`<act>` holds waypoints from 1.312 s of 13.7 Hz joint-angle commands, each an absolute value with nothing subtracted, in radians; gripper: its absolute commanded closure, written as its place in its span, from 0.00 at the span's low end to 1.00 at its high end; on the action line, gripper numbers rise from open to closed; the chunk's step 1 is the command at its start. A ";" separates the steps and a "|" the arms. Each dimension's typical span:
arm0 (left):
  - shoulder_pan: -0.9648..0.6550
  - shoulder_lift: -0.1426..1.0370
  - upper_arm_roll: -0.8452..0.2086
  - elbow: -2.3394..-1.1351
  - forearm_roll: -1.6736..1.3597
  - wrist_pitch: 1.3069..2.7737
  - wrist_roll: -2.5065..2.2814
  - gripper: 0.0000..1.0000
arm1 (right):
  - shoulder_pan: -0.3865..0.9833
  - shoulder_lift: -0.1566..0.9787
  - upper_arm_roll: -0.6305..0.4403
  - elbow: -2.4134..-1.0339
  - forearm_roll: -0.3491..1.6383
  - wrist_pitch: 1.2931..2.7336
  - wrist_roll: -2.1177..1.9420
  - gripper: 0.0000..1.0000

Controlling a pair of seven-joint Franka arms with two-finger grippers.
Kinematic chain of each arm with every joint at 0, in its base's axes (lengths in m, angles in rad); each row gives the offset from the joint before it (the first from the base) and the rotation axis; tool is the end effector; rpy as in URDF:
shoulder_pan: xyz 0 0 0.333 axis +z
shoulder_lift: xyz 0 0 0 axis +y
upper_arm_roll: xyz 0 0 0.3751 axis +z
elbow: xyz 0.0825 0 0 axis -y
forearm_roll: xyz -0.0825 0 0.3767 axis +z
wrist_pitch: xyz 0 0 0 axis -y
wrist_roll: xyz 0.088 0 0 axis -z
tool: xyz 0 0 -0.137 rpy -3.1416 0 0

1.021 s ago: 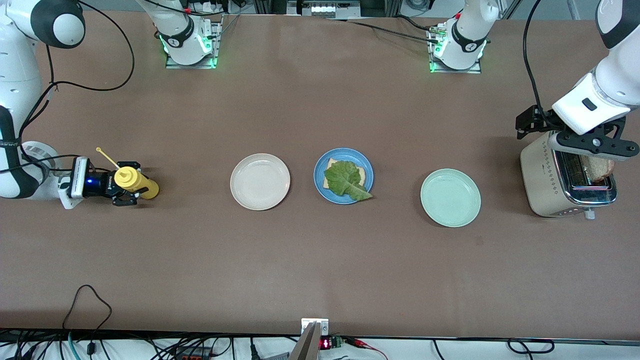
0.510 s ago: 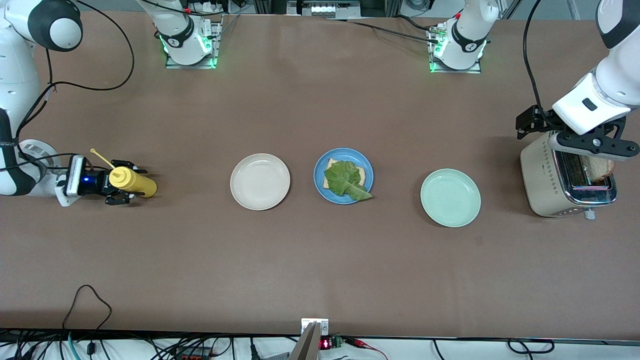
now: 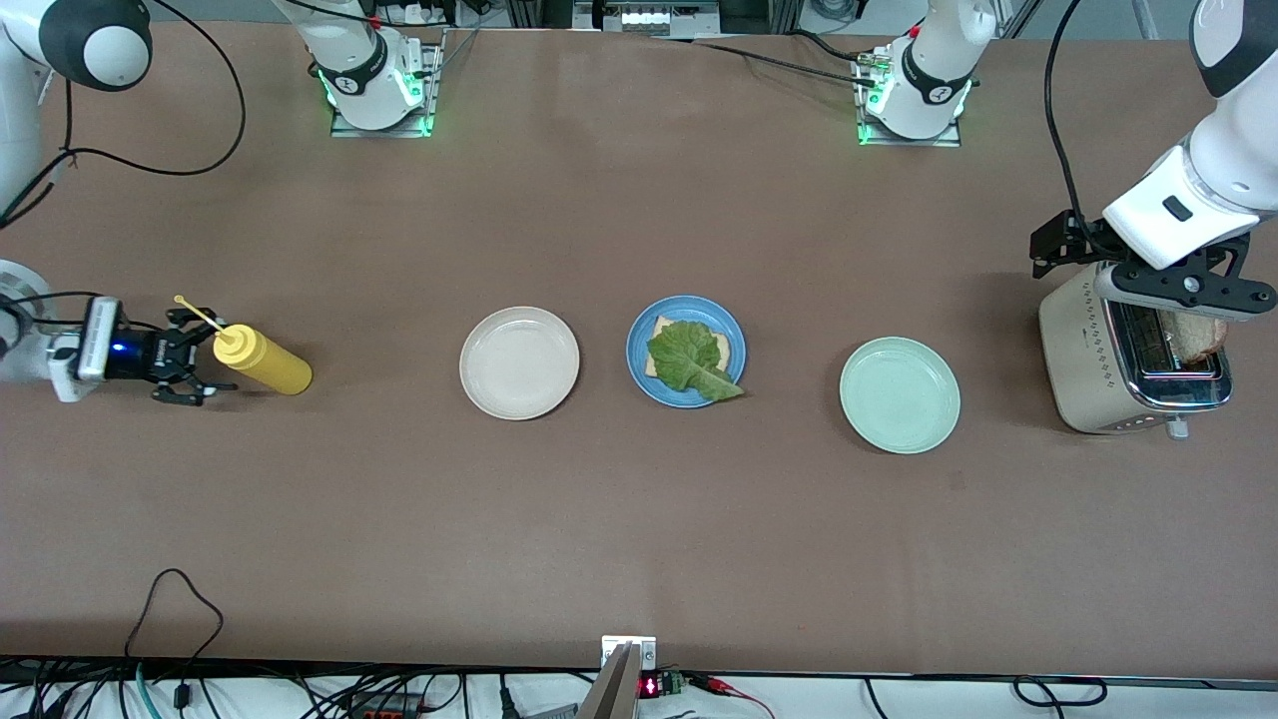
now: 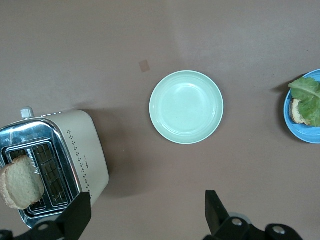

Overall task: Make sandwich in blue plate with both arms
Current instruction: 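Release the mustard and raise the right gripper away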

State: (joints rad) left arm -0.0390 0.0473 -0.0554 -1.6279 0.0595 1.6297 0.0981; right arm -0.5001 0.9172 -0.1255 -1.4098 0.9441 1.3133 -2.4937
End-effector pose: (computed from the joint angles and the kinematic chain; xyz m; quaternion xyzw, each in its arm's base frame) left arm 0.5634 -0.0447 0.6060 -0.9945 0.0985 0.0228 0.0283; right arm 0.6085 -0.2627 0.1873 -0.5686 -0.5788 -0.3862 0.4388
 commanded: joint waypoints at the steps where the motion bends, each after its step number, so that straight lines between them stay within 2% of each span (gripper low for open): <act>1: -0.043 0.031 -0.049 -1.640 0.043 1.631 0.095 0.00 | -0.491 0.826 -0.156 -1.405 0.850 1.316 -2.435 0.00; 8: -0.041 0.031 -0.048 -1.640 0.043 1.631 0.097 0.00 | -0.399 0.593 -0.155 -1.367 0.519 1.494 -2.231 0.00; 12: -0.041 0.031 -0.049 -1.640 0.043 1.631 0.097 0.00 | -0.272 0.438 -0.153 -1.373 0.356 1.534 -1.856 0.00; 18: -0.040 0.032 -0.048 -1.640 0.043 1.632 0.097 0.00 | -0.082 0.296 -0.153 -1.379 0.223 1.535 -1.228 0.00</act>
State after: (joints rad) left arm -0.0385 0.0472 -0.0542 -1.6279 0.0595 1.6297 0.0981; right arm -0.1360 0.3590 -0.1476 -1.3424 0.2737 1.5203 -1.4066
